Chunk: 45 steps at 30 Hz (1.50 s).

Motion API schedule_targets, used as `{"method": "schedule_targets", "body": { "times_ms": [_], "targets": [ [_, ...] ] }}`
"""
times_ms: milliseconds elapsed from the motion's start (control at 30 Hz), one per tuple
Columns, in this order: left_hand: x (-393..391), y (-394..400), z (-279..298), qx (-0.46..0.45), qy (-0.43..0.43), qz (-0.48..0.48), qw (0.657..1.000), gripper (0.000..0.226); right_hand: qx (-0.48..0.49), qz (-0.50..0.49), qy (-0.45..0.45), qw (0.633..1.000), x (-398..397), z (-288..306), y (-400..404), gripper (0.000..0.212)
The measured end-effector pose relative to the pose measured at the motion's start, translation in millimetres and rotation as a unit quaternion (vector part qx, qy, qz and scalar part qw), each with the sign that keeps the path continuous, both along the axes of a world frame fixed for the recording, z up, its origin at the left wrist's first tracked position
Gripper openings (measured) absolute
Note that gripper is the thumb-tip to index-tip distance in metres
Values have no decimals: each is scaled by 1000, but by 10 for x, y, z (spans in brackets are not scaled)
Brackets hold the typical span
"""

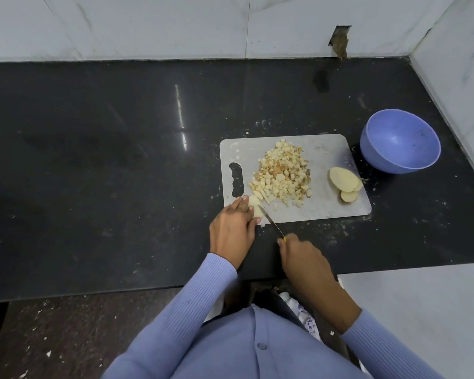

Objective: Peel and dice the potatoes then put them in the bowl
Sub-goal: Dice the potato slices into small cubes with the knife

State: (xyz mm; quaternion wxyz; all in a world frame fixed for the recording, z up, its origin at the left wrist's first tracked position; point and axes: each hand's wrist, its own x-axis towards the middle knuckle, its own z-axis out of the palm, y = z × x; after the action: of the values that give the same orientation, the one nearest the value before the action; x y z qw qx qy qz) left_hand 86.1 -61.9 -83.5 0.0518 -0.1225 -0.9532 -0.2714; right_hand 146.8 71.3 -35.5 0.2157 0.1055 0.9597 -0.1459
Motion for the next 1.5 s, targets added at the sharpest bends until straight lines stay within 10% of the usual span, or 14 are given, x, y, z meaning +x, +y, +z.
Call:
{"method": "schedule_targets", "body": {
  "times_ms": [1500],
  "targets": [
    [83,-153,-92,76,16,2,997,23,-66,-6,81,995,-22,36,31,35]
  ]
}}
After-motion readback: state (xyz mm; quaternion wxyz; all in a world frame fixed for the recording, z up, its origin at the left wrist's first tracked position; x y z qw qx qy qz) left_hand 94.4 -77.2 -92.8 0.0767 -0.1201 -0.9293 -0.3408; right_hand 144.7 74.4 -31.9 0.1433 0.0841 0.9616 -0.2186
